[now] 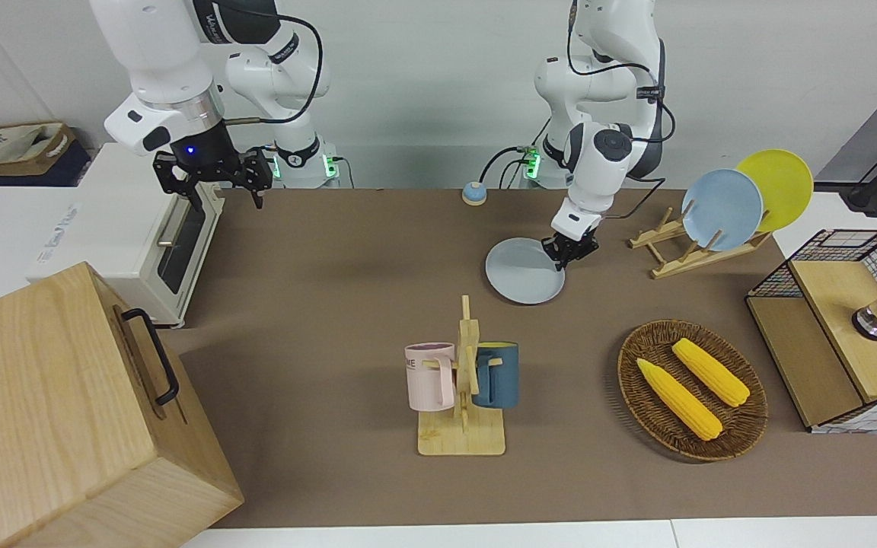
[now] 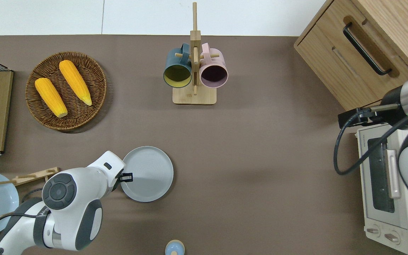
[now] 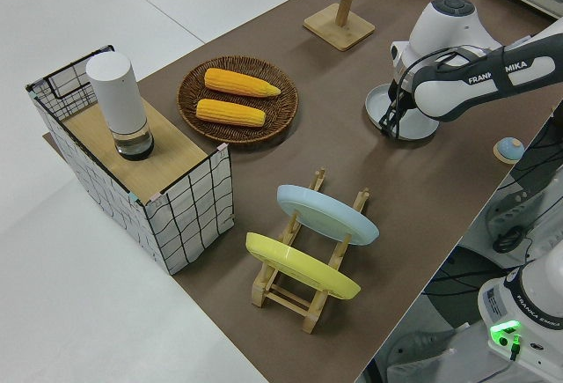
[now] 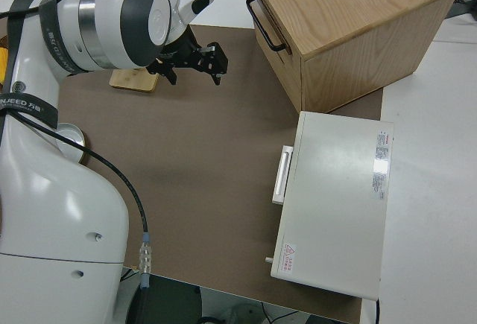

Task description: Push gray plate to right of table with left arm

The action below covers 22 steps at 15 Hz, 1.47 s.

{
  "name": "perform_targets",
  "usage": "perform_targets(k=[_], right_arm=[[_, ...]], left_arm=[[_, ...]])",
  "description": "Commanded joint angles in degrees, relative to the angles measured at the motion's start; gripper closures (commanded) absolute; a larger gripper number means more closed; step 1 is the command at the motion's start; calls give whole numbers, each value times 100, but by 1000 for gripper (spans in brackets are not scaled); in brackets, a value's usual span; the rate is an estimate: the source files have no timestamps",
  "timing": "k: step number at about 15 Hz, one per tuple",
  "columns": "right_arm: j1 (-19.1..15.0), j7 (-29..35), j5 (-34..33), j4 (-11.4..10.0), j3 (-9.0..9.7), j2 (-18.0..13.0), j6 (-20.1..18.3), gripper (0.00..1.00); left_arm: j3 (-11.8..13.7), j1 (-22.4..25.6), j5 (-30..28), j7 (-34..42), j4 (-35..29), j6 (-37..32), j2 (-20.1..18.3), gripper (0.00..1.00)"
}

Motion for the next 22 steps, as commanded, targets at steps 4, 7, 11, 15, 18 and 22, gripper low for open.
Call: perform_targets(k=[4, 7, 11, 15, 18, 22], right_arm=[[-4, 18, 40, 8, -1, -34, -61, 17], [-4, 18, 40, 8, -1, -34, -61, 17], [-4, 18, 40, 8, -1, -34, -61, 17], [-4, 18, 40, 8, -1, -34, -61, 17], [-4, 18, 40, 8, -1, -34, -61, 17], [-4, 18, 40, 8, -1, -34, -61, 17]], left_arm=[[-3, -730, -14, -918, 19, 366, 384, 1000], [-3, -1135, 39, -1525, 168, 771, 771, 1000], [6, -1539, 57, -2035, 494, 772, 1000, 1000], [6, -1908, 65, -2519, 827, 710, 1228, 1000], [14, -2216, 65, -2923, 1117, 614, 1422, 1000], [6, -2393, 415, -3405, 1688, 79, 1641, 1000]])
